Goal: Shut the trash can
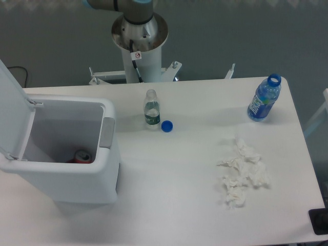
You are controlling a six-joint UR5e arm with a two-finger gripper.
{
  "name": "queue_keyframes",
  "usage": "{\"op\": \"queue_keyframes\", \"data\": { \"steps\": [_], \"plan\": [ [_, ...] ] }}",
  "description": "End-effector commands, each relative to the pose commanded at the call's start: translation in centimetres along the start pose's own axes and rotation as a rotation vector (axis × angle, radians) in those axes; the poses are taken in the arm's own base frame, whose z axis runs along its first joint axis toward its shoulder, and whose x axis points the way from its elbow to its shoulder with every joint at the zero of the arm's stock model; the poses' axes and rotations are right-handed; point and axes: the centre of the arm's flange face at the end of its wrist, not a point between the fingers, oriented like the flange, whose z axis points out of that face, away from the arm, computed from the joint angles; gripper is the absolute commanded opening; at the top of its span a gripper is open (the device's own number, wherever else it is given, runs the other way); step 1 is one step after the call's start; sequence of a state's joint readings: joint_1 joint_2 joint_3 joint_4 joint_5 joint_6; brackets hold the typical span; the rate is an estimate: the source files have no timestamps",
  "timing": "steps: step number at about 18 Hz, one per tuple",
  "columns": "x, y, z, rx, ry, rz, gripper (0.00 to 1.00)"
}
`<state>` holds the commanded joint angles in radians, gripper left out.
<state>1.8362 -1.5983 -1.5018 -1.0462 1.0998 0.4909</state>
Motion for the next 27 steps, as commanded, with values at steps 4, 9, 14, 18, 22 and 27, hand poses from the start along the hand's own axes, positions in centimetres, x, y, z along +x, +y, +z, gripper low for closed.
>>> {"op": "queue_keyframes", "data": {
  "steps": [4,9,14,18,22,27],
  "plan": [
    [-0.6,-0.5,0.6,0.008,-0.008,-0.001,1.00],
    [-1.2,-0.9,0.7,0.002,-0.032,-0.020,1.00],
    [-1.6,-0.7,0.5,-0.017,-0.077,-0.034,1.00],
    [-2.0,-0.6,0.1,-0.024,-0.105,-0.042,1.00],
    [-2.6,-0.3,-0.7,-0.039,-0.167,-0.065,1.00],
    [-4.2,0.1,-2.2,-0.061,-0.260,-0.079,1.00]
  ]
}}
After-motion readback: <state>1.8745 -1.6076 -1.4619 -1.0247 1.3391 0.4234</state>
